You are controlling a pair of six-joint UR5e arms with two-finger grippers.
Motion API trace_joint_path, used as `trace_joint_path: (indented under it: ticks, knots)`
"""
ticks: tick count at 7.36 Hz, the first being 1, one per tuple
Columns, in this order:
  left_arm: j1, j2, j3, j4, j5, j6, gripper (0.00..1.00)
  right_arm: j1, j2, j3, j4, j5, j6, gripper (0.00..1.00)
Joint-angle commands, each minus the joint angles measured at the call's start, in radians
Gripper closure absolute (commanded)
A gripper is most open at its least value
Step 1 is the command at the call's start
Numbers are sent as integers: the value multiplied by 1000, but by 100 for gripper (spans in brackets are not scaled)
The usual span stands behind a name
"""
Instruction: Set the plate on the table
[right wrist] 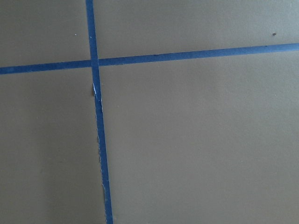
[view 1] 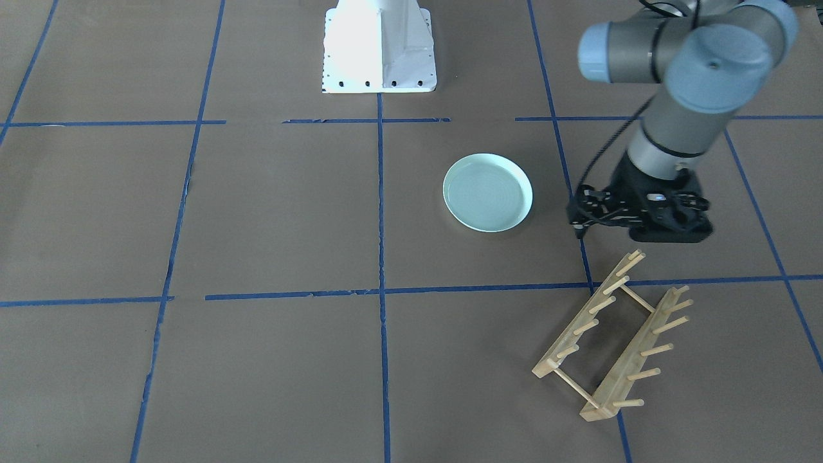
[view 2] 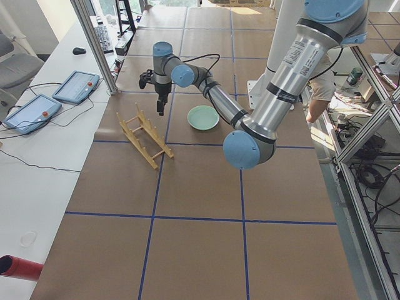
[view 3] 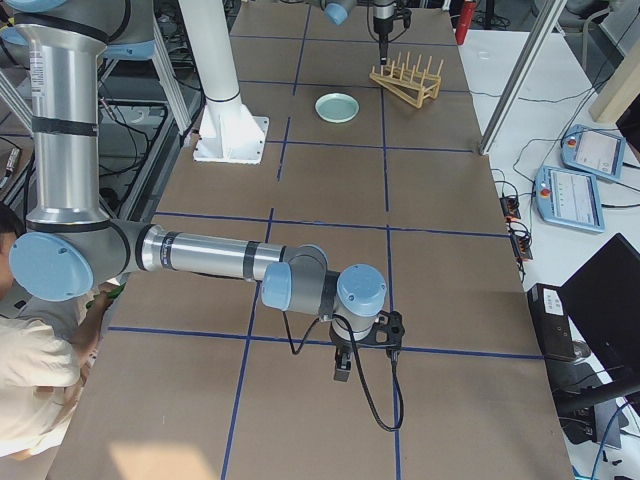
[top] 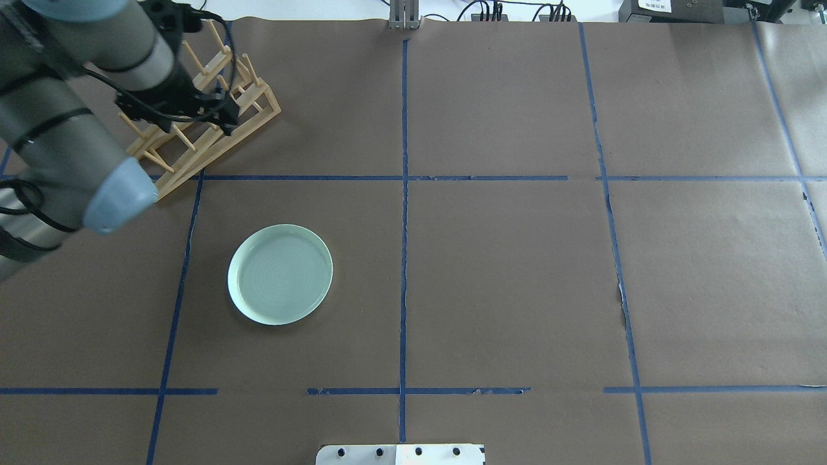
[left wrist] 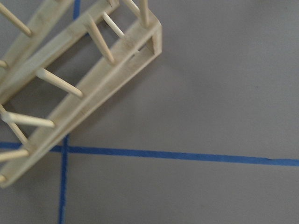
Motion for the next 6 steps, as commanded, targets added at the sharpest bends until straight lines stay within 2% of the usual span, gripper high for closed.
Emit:
trace_joint_path:
  ticks: [1, 2, 4, 5, 6]
  knots:
    - [-282, 221, 13, -5, -109, 516, 0, 0, 0, -1, 0, 0, 0, 0]
    - [-385, 313, 47, -12, -134, 697, 0, 0, 0, -1, 0, 0, 0, 0]
    - [-486, 444, 116, -8, -139, 739, 0, 0, 0, 1, 0, 0, 0, 0]
    - [-504, 446, 157, -8, -143, 743, 0, 0, 0, -1, 0, 0, 0, 0]
    - [-505, 448, 156, -8, -143, 743, 0, 0, 0, 1, 0, 0, 0, 0]
